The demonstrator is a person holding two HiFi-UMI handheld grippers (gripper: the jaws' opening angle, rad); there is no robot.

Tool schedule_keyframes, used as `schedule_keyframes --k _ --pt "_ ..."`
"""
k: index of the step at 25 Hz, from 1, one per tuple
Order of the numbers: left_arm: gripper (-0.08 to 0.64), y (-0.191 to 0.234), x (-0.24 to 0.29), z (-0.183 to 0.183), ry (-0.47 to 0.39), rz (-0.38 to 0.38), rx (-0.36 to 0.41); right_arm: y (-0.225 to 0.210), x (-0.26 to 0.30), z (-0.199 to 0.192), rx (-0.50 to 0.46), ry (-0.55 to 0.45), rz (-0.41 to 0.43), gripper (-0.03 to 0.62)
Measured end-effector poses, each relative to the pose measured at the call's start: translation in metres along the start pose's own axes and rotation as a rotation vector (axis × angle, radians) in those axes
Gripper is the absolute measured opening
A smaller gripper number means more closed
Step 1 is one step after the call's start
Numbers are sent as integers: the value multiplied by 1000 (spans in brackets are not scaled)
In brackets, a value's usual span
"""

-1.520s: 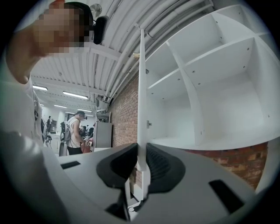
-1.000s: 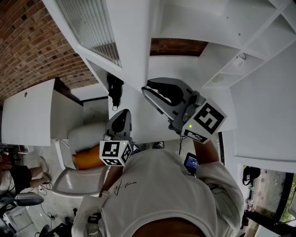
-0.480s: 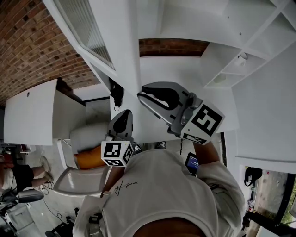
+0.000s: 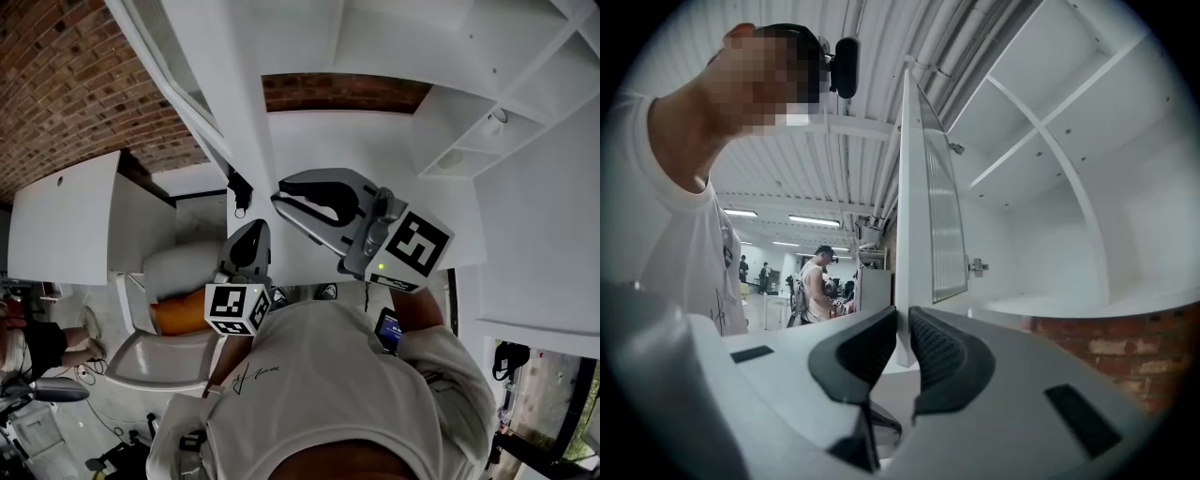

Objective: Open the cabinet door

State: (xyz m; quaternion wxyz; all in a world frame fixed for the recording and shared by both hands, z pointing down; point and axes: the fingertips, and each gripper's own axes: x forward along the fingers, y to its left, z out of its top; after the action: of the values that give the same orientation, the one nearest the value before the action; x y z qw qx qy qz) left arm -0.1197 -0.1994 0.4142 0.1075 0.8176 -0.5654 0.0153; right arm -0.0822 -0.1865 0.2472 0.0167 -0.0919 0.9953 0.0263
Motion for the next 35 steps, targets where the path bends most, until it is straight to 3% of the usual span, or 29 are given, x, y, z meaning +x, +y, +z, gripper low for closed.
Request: schedule_keyframes --k 12,35 --pt "17 8 -18 2 -18 47 -8 24 18 1 -11 -2 105 54" --pt "17 14 -42 -1 -42 165 -41 42 33 1 -8 -27 198 49"
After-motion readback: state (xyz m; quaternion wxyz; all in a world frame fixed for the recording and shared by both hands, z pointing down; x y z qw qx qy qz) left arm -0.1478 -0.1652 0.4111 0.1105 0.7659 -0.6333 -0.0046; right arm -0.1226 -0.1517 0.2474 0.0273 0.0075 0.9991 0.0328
